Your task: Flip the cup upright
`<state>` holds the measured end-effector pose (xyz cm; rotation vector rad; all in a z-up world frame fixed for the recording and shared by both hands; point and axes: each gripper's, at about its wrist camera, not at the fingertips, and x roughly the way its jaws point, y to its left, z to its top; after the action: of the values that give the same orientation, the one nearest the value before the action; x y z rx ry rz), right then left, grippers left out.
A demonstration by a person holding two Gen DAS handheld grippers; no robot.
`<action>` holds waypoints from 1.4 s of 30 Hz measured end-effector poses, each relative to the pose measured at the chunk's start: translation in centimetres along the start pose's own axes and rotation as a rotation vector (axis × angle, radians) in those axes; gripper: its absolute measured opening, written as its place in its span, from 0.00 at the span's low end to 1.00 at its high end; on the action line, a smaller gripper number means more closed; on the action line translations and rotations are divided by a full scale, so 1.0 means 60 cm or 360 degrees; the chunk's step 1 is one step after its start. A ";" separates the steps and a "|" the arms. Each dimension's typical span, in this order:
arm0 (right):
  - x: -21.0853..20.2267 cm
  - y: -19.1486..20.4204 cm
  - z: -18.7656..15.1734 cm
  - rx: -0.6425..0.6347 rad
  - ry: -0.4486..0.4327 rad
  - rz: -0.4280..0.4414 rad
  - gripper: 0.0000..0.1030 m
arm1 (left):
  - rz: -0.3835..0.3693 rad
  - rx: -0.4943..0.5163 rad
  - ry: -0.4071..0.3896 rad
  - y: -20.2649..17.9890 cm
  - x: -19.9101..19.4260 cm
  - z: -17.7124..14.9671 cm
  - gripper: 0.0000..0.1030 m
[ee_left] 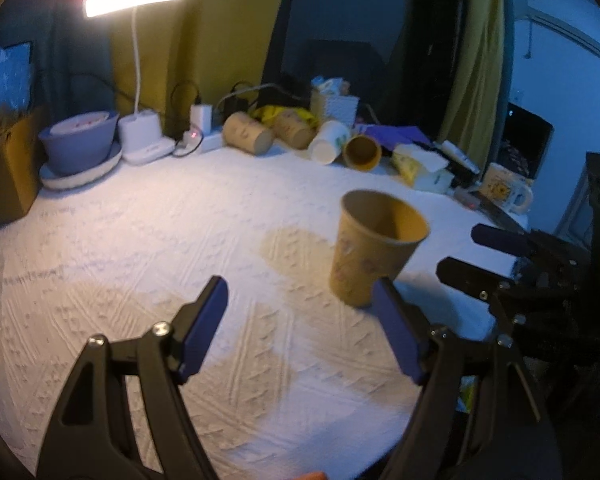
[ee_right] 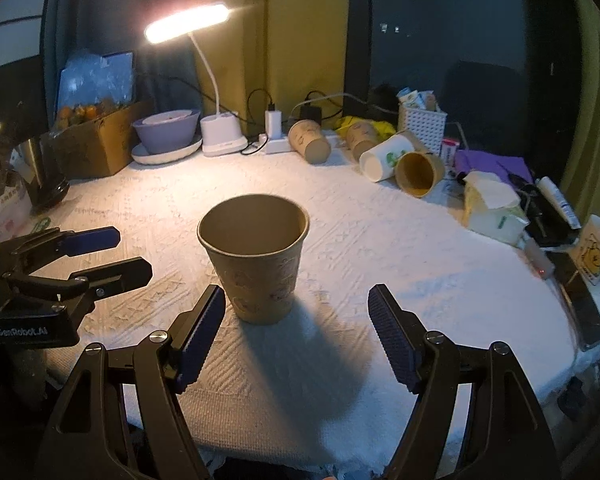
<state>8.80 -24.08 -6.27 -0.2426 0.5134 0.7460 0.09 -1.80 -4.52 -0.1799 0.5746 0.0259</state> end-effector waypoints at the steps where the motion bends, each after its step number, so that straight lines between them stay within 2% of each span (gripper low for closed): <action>1: -0.005 -0.001 0.001 0.0002 -0.0006 -0.0010 0.75 | -0.0003 0.0012 -0.0018 -0.004 -0.006 0.003 0.75; 4: -0.026 -0.003 0.010 0.0002 -0.0037 -0.0045 0.75 | -0.0010 0.0033 -0.0062 -0.013 -0.021 0.009 0.85; 7: -0.048 -0.005 0.019 0.0010 -0.0081 -0.0064 0.75 | -0.0016 0.0063 -0.0120 -0.022 -0.037 0.019 0.88; 16: -0.104 -0.015 0.049 0.0045 -0.0206 -0.0077 0.75 | -0.0035 0.0185 -0.0269 -0.059 -0.080 0.043 0.88; 19: -0.120 -0.015 0.057 0.0042 -0.0239 -0.0093 0.75 | -0.0037 0.0179 -0.0321 -0.065 -0.094 0.051 0.88; 28: -0.175 -0.009 0.078 0.0011 -0.0371 -0.0145 0.75 | 0.0036 0.0191 -0.0519 -0.080 -0.143 0.070 0.88; 34: -0.188 -0.006 0.084 0.0003 -0.0413 -0.0161 0.75 | 0.0024 0.0187 -0.0581 -0.078 -0.159 0.069 0.88; 42: -0.180 -0.001 0.083 0.0001 -0.0397 -0.0146 0.75 | -0.0004 0.0176 -0.0569 -0.075 -0.157 0.066 0.88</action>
<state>3.92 -28.49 3.68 -0.1684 0.2640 0.6757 -5.36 -5.30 4.62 -0.0652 0.2182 0.0230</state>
